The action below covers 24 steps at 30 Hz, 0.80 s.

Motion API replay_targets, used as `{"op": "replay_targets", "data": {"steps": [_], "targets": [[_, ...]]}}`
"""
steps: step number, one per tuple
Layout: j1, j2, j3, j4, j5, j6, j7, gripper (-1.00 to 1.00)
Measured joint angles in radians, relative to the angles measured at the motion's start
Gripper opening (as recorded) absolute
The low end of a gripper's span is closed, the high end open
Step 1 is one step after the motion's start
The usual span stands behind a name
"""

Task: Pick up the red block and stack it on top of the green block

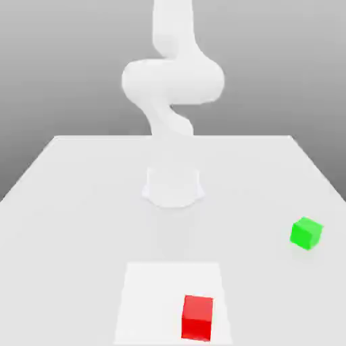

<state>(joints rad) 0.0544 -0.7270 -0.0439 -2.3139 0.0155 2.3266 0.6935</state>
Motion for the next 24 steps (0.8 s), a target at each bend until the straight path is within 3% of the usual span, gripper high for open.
{"op": "replay_targets", "data": {"steps": [13,24], "targets": [[0.238,0.384,-0.193,-0.073,0.116,0.139,-0.582,0.00],[0.324,0.703,-0.234,-0.134,0.199,0.256,-1.058,0.00]]}}
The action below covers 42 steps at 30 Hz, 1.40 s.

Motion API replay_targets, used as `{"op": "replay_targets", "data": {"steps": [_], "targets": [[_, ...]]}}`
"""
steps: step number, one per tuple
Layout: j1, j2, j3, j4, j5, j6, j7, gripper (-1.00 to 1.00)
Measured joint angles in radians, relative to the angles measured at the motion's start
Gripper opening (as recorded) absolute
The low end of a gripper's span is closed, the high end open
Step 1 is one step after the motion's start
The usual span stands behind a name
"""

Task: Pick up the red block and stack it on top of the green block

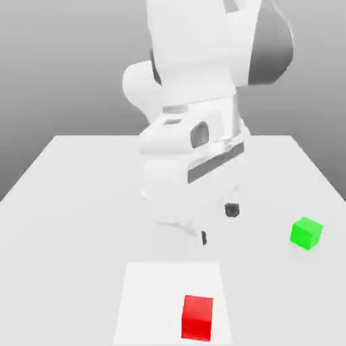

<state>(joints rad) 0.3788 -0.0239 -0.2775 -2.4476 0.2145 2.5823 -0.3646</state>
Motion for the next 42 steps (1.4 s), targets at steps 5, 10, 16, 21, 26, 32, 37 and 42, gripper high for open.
{"op": "replay_targets", "data": {"steps": [5,10,16,21,26,32,37,42], "targets": [[-0.001,0.131,0.009,-0.030,-0.028,0.060,-0.170,0.00],[-0.014,0.266,0.026,-0.044,-0.060,0.146,-0.284,0.00],[-0.067,0.397,0.093,-0.024,0.005,0.251,-0.340,-1.00],[-0.067,0.398,0.094,-0.024,0.005,0.250,-0.341,-1.00],[-0.023,0.244,0.037,-0.052,-0.087,0.127,-0.273,-1.00],[0.183,0.102,0.211,-0.170,-0.126,0.091,-0.272,-1.00],[0.477,-0.040,0.330,-0.289,-0.165,0.080,-0.272,-1.00],[0.526,0.022,0.366,-0.326,-0.211,0.187,-0.249,-1.00]]}}
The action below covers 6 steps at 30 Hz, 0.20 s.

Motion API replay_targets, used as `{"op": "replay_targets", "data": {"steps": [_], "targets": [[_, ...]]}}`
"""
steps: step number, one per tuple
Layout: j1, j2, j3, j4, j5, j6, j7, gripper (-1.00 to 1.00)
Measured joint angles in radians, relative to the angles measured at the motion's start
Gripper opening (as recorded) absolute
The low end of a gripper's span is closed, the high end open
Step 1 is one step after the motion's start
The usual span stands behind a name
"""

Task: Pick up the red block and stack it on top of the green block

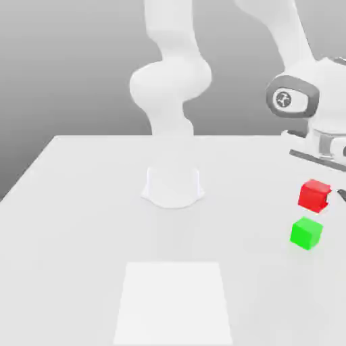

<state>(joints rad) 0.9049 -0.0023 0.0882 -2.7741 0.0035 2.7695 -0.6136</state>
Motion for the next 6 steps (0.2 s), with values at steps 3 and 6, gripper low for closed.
{"op": "replay_targets", "data": {"steps": [3,6], "targets": [[0.004,0.098,-0.012,0.003,-0.030,0.095,0.021,1.00],[0.004,0.098,-0.012,0.003,-0.030,0.095,0.021,1.00]]}}
